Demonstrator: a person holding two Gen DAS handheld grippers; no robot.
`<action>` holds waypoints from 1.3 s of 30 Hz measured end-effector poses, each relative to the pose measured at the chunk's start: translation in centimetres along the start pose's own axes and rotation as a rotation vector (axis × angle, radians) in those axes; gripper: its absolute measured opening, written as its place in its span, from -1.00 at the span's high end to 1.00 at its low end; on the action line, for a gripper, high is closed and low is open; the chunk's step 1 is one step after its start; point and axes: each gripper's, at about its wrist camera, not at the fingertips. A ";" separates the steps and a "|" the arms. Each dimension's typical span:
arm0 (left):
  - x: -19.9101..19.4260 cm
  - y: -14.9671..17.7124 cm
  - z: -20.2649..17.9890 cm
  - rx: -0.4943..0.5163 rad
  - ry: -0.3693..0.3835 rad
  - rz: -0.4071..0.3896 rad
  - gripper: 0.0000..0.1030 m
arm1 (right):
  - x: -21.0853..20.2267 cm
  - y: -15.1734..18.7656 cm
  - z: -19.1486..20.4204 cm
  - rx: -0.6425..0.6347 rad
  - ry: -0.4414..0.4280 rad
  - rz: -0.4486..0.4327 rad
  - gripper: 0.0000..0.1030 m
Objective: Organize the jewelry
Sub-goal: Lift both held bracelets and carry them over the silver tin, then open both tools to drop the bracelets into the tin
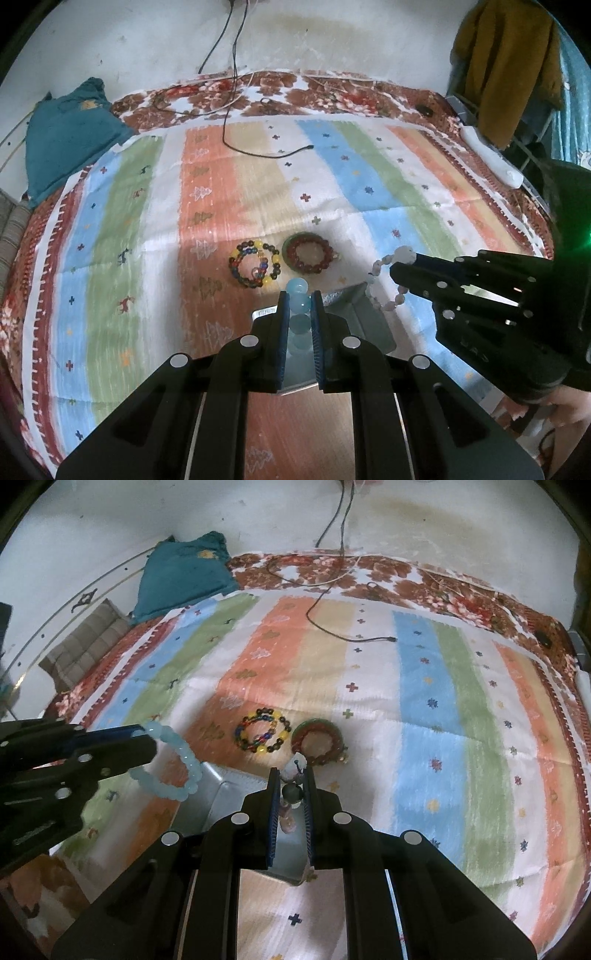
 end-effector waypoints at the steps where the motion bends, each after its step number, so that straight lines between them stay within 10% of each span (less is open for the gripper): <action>1: 0.0 0.0 -0.1 0.003 0.001 0.000 0.79 | -0.1 0.0 0.2 0.000 -0.004 -0.001 0.75; 18: -0.1 -0.7 1.7 -0.067 -0.029 -0.010 0.76 | 1.3 0.7 -0.8 0.044 0.023 0.068 0.46; 39: 5.4 -2.7 4.8 -0.132 -0.199 0.056 0.12 | 5.1 0.0 -3.1 0.083 0.092 0.172 -0.20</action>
Point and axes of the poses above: each gripper's, at about its wrist camera, not at the fingertips, and x roughly the way its jaws point, z to its left, y to its underside, and after that the axes turned 15 degrees about -x, right-handed
